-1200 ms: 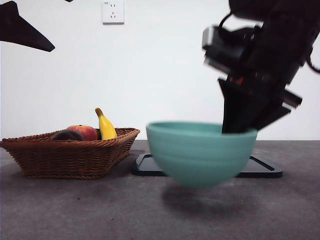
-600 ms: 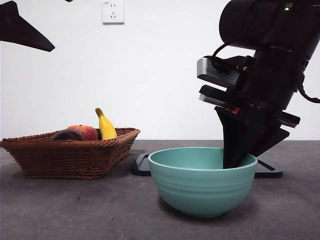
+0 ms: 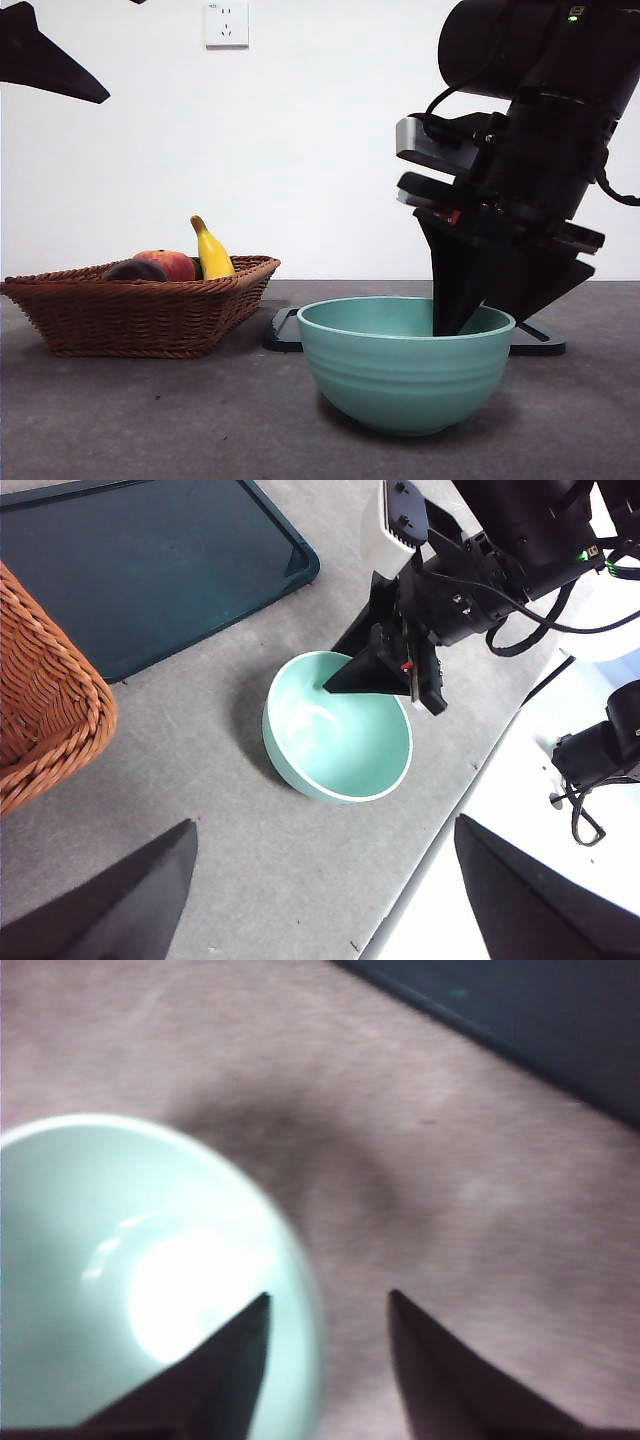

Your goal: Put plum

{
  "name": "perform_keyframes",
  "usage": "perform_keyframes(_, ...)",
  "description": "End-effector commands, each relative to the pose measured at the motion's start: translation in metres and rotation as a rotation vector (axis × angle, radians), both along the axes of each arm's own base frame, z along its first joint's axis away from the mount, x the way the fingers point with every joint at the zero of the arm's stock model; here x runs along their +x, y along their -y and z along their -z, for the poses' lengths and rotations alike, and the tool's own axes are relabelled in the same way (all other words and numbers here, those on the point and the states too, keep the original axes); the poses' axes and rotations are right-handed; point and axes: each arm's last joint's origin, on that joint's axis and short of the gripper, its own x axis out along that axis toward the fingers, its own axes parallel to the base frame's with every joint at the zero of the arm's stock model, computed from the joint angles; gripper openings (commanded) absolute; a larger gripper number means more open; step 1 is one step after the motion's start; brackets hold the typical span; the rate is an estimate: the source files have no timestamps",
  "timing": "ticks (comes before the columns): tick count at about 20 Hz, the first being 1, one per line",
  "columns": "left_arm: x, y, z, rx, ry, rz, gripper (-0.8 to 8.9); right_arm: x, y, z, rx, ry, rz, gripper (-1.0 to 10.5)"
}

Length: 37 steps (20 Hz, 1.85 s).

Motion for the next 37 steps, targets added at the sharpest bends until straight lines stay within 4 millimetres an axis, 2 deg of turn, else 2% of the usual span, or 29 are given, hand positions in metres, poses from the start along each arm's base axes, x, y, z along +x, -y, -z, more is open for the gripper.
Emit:
perform_keyframes(1, 0.002, 0.001, -0.004, -0.004, 0.023, 0.013, 4.05, 0.003, -0.001, -0.024, 0.003, 0.085, 0.032, 2.6)
perform_keyframes(5, 0.002, 0.001, -0.004, -0.004, 0.022, 0.013, 4.05, -0.002, 0.010, -0.075, 0.033, 0.214, 0.049, 2.7)
perform_keyframes(9, 0.002, 0.001, -0.004, -0.004, 0.023, 0.013, 4.05, -0.018, 0.019, -0.131, 0.113, 0.342, 0.006, 2.7)
perform_keyframes(12, 0.001, 0.001, -0.004, -0.003, 0.020, 0.013, 4.05, -0.036, 0.028, -0.157, 0.200, 0.356, -0.057, 2.7)
perform_keyframes(14, 0.001, 0.001, -0.004, -0.003, 0.020, 0.013, 4.05, -0.051, 0.036, -0.167, 0.239, 0.346, -0.087, 2.7)
perform_keyframes(19, 0.001, 0.001, -0.004, -0.003, 0.020, 0.013, 4.05, -0.079, 0.053, -0.165, 0.210, 0.261, -0.144, 2.7)
perform_keyframes(23, 0.001, 0.001, -0.004, -0.003, 0.019, 0.013, 4.05, -0.090, 0.055, -0.155, 0.284, 0.166, -0.222, 2.7)
perform_keyframes(28, 0.001, 0.001, -0.004, -0.002, 0.016, 0.013, 4.05, -0.090, 0.054, -0.139, 0.280, 0.123, -0.239, 2.7)
perform_keyframes(37, 0.001, 0.001, -0.004, -0.002, 0.016, 0.013, 4.04, -0.090, 0.054, -0.137, 0.281, 0.123, -0.239, 2.7)
